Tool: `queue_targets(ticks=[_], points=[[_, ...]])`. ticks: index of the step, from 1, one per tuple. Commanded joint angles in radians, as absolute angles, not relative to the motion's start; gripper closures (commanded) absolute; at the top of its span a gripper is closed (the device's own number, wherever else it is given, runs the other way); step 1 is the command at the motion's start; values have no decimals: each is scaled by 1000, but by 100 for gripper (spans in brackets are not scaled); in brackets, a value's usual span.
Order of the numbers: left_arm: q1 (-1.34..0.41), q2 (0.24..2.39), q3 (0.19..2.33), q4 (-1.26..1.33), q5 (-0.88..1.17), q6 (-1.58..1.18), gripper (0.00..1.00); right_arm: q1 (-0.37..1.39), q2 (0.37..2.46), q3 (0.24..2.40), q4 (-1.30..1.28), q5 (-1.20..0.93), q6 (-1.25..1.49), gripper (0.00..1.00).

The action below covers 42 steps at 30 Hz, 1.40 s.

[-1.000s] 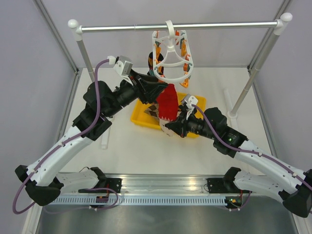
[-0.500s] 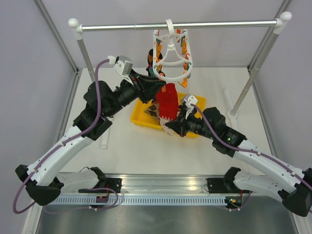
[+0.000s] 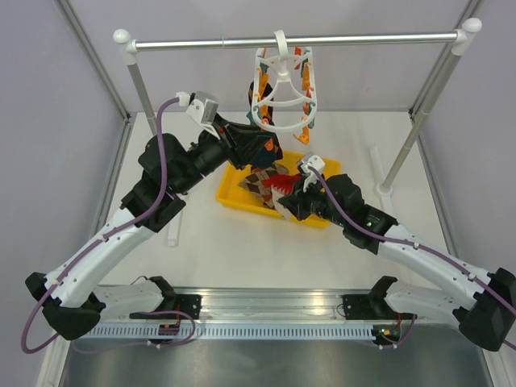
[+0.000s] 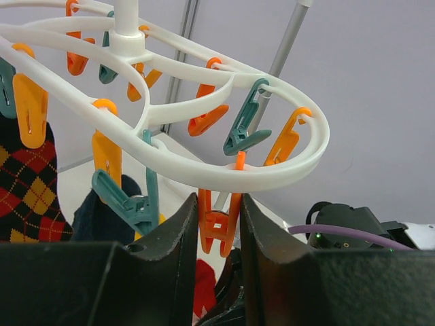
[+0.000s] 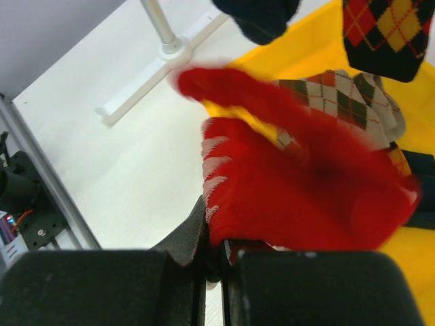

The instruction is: Remove the socks clipped to the hanger

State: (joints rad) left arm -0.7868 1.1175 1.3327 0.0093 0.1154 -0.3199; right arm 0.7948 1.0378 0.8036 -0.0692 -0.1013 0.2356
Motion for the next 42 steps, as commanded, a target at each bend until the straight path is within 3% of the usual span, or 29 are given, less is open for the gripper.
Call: queue_targets(ticks=[1, 19, 29, 30, 33, 34, 37, 42], points=[[-788, 1112, 1370, 46, 95, -301, 98, 769, 1052, 798, -66, -42, 255, 92], [-788, 1114, 1376, 45, 109, -307, 98, 617, 1368, 933, -21, 23, 302, 92], [-788, 1112, 1376, 41, 109, -310, 98, 494, 1528, 992, -6, -41, 337, 87], [-788, 1112, 1376, 41, 109, -311, 98, 492, 1532, 989, -8, -49, 339, 85], [-788, 1114, 1376, 38, 107, -310, 98, 494, 1534, 976, 23, -66, 348, 68], [-787, 1115, 1376, 37, 106, -310, 98, 494, 1529, 974, 25, -63, 348, 56], [-788, 1117, 1378, 37, 109, -310, 98, 494, 1508, 965, 25, -60, 353, 38], [-788, 1123, 1376, 37, 106, -310, 98, 494, 1467, 957, 17, -58, 370, 28]])
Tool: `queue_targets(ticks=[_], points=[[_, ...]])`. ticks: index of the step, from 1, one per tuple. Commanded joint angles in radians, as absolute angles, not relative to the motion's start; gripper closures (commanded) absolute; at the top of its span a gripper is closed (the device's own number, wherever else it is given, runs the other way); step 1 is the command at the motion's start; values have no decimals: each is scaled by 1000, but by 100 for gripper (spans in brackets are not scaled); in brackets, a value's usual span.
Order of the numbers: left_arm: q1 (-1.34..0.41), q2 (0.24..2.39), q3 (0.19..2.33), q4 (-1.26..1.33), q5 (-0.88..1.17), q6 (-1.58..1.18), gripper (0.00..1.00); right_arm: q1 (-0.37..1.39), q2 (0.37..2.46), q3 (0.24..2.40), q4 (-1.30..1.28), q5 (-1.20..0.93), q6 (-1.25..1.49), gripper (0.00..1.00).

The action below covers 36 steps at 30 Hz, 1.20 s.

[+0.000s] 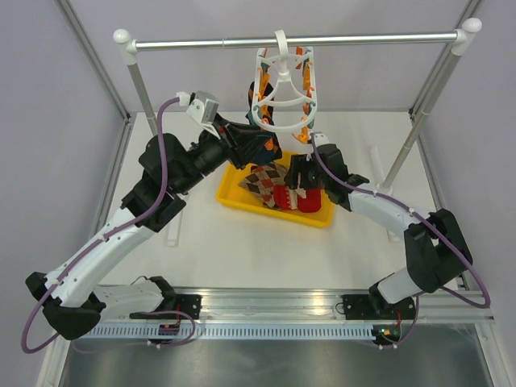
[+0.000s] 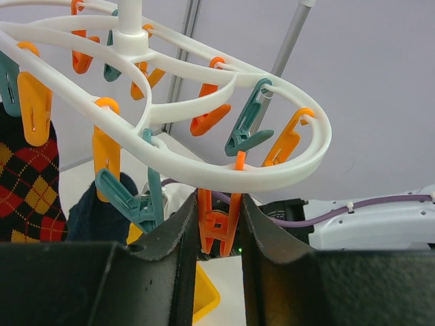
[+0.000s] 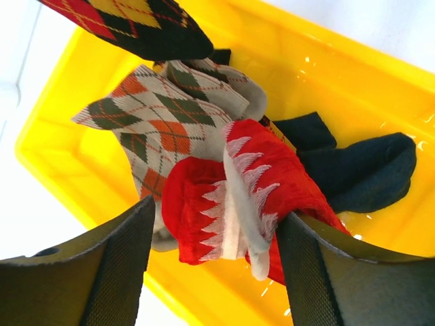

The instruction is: Remove the socks clipped to the hanger

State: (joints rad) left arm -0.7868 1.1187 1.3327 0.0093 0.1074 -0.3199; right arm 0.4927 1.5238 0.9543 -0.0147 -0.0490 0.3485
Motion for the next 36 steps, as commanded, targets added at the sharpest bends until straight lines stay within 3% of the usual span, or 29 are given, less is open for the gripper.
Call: queue_targets(ticks=[1, 7, 20, 26, 36], points=[[-787, 1121, 1376, 37, 104, -310, 98, 494, 1454, 956, 11, -60, 371, 26], [-788, 1126, 1376, 35, 103, -310, 98, 494, 1411, 950, -27, -60, 394, 21], [-788, 1134, 1371, 35, 95, -311, 98, 537, 1261, 905, -19, -32, 422, 23], [-788, 1144, 1373, 35, 84, -318, 98, 692, 1183, 830, 132, 78, 362, 21], [-788, 1157, 1379, 38, 83, -333, 98, 710, 1225, 732, 446, 14, 385, 13]])
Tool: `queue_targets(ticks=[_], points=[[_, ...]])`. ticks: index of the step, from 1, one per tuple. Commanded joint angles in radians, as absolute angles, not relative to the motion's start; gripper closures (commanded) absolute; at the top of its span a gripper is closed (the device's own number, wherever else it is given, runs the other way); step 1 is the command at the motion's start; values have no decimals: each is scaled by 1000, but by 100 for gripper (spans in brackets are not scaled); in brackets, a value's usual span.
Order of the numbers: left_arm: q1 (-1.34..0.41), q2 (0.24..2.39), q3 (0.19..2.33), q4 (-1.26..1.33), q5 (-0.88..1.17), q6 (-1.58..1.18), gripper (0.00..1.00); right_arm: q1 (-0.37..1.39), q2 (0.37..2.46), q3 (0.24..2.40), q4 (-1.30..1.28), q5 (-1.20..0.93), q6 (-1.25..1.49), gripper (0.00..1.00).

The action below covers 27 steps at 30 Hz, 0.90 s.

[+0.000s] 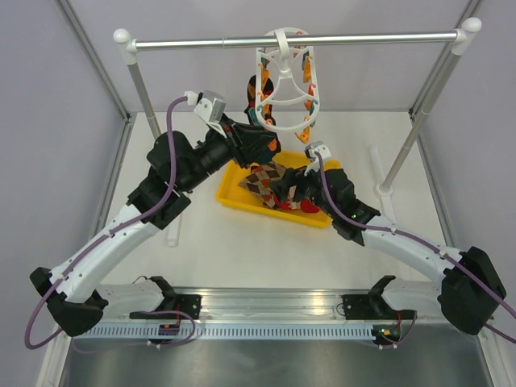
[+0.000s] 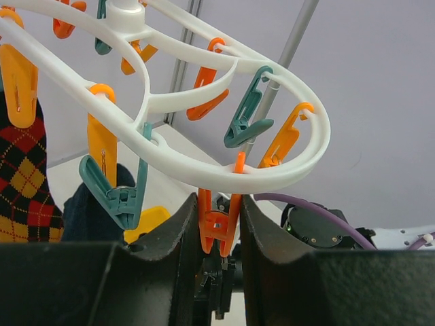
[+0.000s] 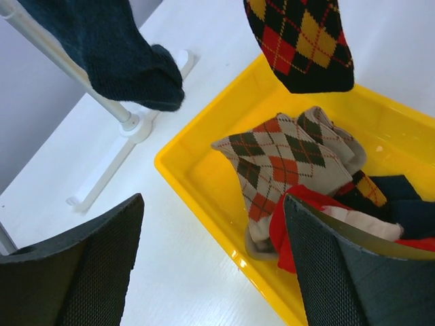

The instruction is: Remove the socks clipped to the hanger

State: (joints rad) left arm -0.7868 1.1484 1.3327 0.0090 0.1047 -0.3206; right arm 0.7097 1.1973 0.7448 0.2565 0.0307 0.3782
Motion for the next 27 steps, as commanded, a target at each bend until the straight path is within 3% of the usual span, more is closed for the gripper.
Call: queue_targets(ticks=[1, 11, 27], points=[[-788, 1160, 1379, 40, 81, -334, 98, 710, 1236, 732, 468, 8, 385, 13], [-788, 1177, 1385, 44, 74, -350, 98, 695, 1365, 733, 728, -55, 475, 7], [-788, 1216, 1387, 54, 63, -367, 98, 660, 1451, 755, 957, -75, 646, 11]])
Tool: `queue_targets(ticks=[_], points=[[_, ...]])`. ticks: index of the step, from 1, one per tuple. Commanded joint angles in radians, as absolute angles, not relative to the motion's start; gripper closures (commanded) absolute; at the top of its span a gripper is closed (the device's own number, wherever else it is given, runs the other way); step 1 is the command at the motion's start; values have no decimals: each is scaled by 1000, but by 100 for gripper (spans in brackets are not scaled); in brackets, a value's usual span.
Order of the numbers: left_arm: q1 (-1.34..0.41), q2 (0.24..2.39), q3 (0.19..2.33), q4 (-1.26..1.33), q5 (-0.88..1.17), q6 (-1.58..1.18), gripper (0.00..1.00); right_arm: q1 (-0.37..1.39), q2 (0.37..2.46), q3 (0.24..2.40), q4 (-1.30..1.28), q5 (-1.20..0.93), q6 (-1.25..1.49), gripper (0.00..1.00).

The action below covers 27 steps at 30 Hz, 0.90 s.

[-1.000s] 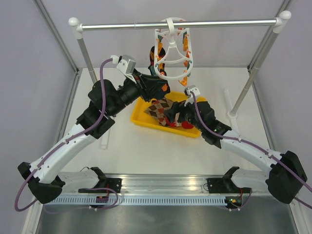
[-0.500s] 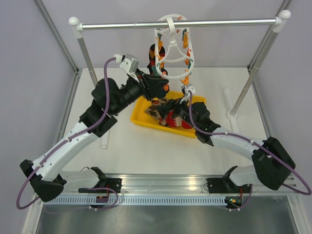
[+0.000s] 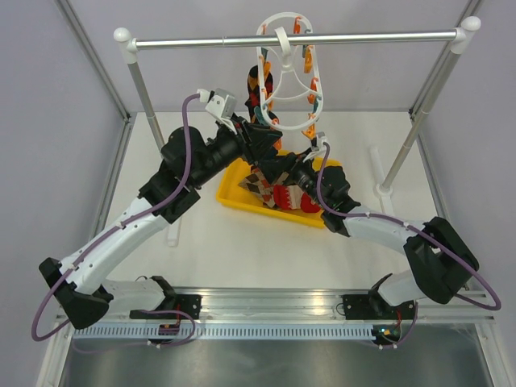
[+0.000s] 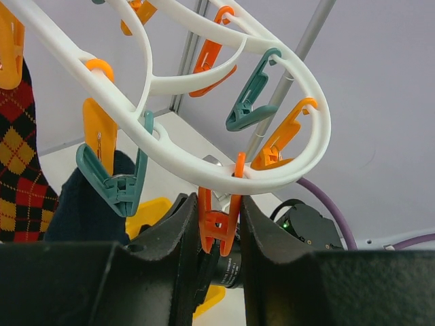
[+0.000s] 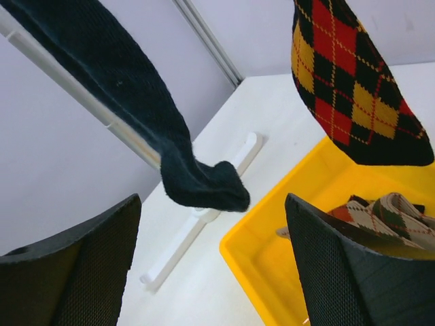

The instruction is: Remove the socks clipped to the hanger

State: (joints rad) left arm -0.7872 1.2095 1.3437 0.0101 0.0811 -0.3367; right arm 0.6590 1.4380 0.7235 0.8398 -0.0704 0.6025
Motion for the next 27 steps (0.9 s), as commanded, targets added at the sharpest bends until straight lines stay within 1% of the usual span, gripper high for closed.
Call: queue_targets(ticks=[1, 5, 14, 21, 25, 27], points=[[-787, 1218, 1387, 55, 61, -368, 98, 661, 1454, 756, 962, -72, 653, 11], [-788, 1221, 1390, 55, 64, -368, 98, 660, 1474, 768, 977, -68, 666, 11], [-787, 1220, 1393, 49, 66, -374, 98, 650, 1486, 776, 991, -28, 672, 15], [-790, 1224, 1394, 49, 71, -385, 98, 641, 1506, 788, 1009, -40, 689, 17], [-790, 1223, 1393, 49, 71, -388, 98, 641, 1511, 793, 1025, -44, 707, 21], [-790, 1223, 1391, 49, 69, -388, 98, 640, 1509, 788, 1051, -51, 716, 28]])
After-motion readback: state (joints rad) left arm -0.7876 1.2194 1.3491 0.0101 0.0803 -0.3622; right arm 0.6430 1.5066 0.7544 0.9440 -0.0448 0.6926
